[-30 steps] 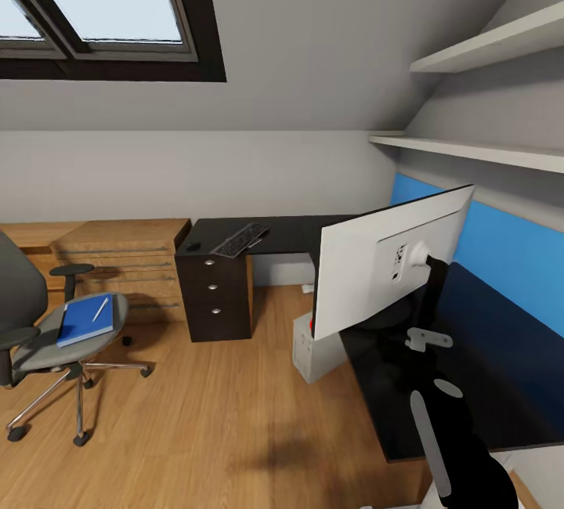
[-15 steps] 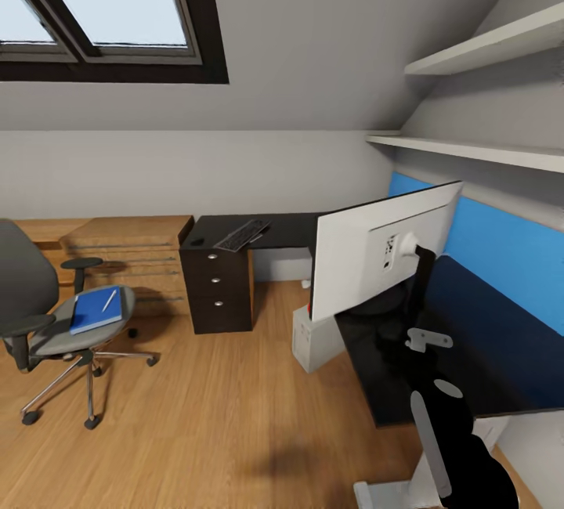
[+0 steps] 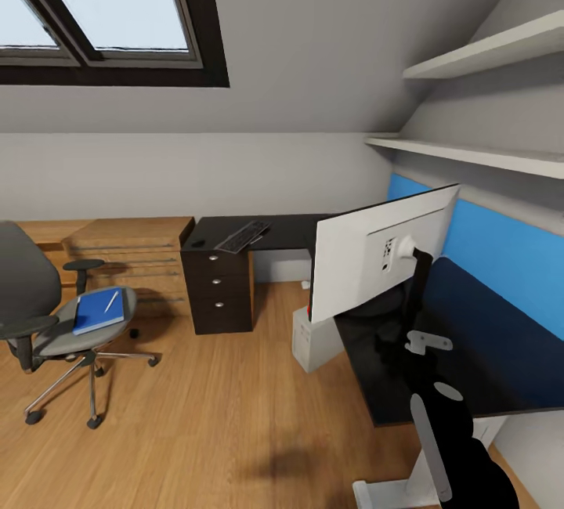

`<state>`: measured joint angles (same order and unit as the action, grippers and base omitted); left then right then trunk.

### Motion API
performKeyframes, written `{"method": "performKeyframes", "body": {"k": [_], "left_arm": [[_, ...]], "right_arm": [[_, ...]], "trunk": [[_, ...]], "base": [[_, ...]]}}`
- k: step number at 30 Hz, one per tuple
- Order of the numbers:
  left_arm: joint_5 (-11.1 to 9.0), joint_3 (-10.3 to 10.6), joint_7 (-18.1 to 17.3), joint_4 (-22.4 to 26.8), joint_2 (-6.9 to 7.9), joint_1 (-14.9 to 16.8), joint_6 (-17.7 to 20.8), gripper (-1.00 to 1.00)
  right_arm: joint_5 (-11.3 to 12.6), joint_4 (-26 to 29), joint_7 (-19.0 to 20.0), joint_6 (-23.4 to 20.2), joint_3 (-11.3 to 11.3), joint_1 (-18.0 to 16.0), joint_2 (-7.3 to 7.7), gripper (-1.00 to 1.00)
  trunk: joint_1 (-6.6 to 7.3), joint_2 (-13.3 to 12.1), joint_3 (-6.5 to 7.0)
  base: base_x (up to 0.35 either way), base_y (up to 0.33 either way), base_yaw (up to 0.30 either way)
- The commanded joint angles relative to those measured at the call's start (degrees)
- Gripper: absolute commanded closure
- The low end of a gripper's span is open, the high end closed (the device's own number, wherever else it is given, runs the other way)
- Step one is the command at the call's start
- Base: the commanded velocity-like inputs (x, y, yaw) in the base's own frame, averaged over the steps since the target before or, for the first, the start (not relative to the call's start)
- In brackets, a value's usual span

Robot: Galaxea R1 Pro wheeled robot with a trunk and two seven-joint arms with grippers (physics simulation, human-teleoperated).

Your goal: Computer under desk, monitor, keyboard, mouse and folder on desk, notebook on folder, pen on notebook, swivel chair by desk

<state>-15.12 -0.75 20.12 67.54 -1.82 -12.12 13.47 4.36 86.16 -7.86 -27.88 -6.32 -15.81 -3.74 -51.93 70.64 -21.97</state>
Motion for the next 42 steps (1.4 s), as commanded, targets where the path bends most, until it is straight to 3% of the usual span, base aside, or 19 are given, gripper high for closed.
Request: {"method": "performKeyframes", "body": {"k": [1, 22, 42], "left_arm": [[-0.4, -0.1, 0.2, 0.1, -0.03, 0.0, 0.2, -1.00], [-0.5, -0.1, 0.5, 0.1, -0.03, 0.0, 0.3, -1.00], [-0.6, -0.1, 0.4, 0.1, -0.03, 0.0, 0.3, -1.00]], "right_arm": [[0.5, 0.1, -0.3, -0.2, 0.0, 0.0, -0.03, -1.00], [0.6, 0.3, -0.3, -0.3, 0.0, 0.2, -0.13, -1.00], [0.6, 0.2, -0.3, -0.2, 0.3, 0.7, -0.30, -1.00]], "trunk": [[0.22, -0.4, 0.13], [4.83, -8.8, 3.90], [9.22, -16.8, 7.49]], "base": [[-0.001, 0.000, 0.000], [-0.004, 0.000, 0.000], [-0.287, 0.000, 0.079]]}}
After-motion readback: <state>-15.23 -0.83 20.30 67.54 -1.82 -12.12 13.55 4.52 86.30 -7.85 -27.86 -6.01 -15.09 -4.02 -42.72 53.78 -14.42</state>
